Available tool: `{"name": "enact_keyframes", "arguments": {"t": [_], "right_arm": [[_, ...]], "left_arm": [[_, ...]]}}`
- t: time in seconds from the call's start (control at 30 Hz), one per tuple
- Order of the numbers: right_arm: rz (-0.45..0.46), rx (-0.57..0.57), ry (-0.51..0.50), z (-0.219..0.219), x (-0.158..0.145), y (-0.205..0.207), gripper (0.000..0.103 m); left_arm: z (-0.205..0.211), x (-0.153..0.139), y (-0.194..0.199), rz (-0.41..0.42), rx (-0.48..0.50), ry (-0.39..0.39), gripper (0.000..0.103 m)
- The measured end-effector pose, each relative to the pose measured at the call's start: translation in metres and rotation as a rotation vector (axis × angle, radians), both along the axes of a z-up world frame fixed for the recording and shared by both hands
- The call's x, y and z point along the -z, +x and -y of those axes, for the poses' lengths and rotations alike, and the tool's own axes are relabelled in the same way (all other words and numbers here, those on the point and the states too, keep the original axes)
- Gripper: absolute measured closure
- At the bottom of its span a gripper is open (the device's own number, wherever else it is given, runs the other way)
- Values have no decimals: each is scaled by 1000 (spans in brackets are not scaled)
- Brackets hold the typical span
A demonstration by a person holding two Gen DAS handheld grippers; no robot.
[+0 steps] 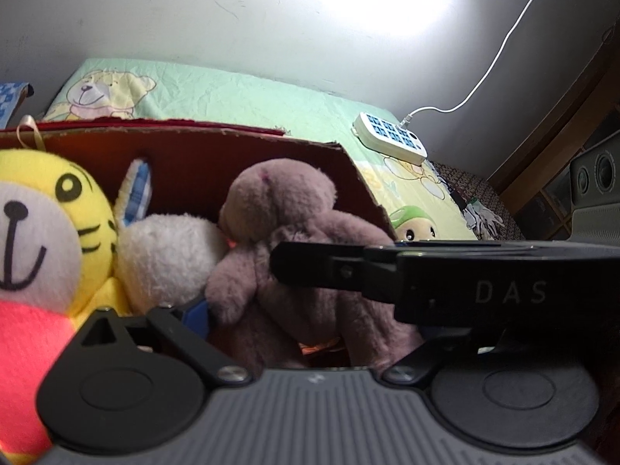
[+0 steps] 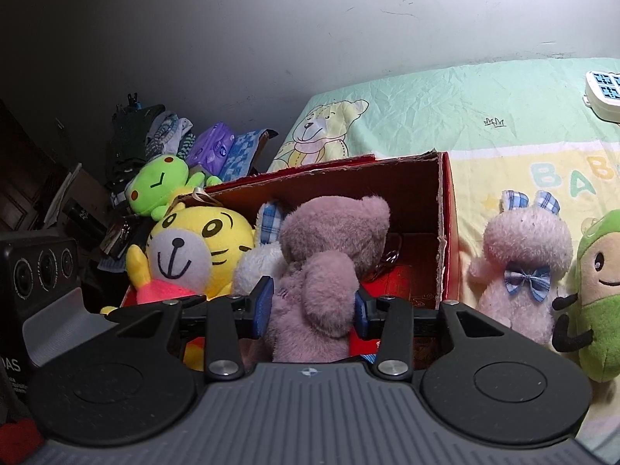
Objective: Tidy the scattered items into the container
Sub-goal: 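Lower the teddy bear into the box beside the white bunny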
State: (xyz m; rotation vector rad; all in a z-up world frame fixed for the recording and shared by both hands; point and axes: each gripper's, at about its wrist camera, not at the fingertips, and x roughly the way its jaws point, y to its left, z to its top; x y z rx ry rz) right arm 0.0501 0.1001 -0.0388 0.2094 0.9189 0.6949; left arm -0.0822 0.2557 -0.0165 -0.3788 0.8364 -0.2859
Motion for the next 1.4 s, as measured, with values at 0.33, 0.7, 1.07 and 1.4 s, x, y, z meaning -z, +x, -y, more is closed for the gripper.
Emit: {"name": "enact_keyframes", "arguments": {"t": [0.33, 0.7, 1.07, 1.4], "right_arm": [[79, -6, -127, -10, 0, 1, 50], [98, 15, -133, -1, -2, -3, 56], [89, 66, -117, 7, 3, -5, 69], [141, 62, -119, 6, 5, -10, 69]], "left_arm": [[4, 5, 8, -7, 25, 13, 6], [13, 8, 14, -28, 59, 3, 1], [22, 5, 19, -58, 51, 58, 1], [25, 6, 20, -86, 41, 80, 0]]}}
